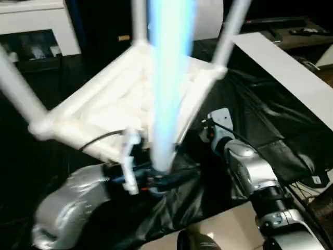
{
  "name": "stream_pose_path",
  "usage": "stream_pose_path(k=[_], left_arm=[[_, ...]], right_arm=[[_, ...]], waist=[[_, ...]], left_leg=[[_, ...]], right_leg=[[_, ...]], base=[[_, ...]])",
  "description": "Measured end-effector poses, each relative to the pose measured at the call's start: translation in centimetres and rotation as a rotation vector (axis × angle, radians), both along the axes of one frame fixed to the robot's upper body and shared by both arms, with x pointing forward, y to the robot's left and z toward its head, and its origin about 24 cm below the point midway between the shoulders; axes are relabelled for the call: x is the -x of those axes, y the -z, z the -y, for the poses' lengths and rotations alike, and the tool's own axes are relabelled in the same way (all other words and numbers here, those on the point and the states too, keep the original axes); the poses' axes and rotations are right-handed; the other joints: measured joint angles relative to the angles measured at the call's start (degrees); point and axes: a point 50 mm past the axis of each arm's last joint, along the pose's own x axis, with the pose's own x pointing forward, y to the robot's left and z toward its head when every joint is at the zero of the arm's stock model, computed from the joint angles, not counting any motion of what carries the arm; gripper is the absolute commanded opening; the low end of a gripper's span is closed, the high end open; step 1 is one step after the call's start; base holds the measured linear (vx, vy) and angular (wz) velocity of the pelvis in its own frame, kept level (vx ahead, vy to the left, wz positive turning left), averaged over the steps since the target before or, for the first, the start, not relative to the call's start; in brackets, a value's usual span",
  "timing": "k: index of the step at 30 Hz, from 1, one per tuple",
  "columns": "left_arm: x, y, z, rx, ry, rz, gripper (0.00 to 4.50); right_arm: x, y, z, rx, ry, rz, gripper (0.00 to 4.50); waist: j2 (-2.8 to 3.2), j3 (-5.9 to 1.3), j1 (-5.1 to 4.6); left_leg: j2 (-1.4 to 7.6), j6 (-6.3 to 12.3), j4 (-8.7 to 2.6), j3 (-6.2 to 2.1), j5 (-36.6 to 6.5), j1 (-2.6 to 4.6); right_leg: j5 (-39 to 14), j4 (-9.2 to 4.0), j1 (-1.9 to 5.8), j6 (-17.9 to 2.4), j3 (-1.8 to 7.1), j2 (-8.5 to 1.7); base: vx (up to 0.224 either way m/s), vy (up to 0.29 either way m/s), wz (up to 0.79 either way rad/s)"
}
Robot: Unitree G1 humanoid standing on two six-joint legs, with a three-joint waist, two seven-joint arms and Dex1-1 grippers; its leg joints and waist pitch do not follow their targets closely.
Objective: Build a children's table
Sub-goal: Rotate table base
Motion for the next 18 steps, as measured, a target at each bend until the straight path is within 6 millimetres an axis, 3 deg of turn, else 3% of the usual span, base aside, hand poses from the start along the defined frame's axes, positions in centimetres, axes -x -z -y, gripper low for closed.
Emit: stream_pose_path(k=[12, 15, 18], left_arm=[[-3.0, -1.0, 4.5, 0.037, -0.06, 0.103, 4.49], [-4.3, -1.0, 4.5, -0.012, -0.157, 0.153, 4.49], [-5.2, -0.9, 3.4, -0.031, -0.235, 0.171, 4.49]], right_arm=[[-0.6, -0.5, -2.7, -0.021, -0.041, 0.054, 4.5], [-0.9, -0.7, -2.4, 0.002, 0.01, 0.094, 4.5], [-1.3, -0.8, -0.4, 0.002, 0.093, 0.11, 4.5]], waist=[[-0.02, -0.02, 0.27], [-0.02, -0.02, 0.45], [-0.02, -0.02, 1.01]], left_leg=[[0.05, 0.02, 0.07, -0.01, 0.0, -0.06], [0.05, 0.02, 0.07, -0.03, 0.0, -0.06], [0.04, 0.03, 0.12, -0.02, 0.0, -0.08]], right_leg=[[0.2, -0.02, 0.01, -0.4, -0.08, 0.01], [0.2, 0.01, 0.02, -0.4, -0.11, 0.0], [0.3, 0.0, 0.04, -0.4, -0.1, 0.0]], base=[[0.0, 0.0, 0.0], [0.0, 0.0, 0.0], [0.0, 0.0, 0.0]])
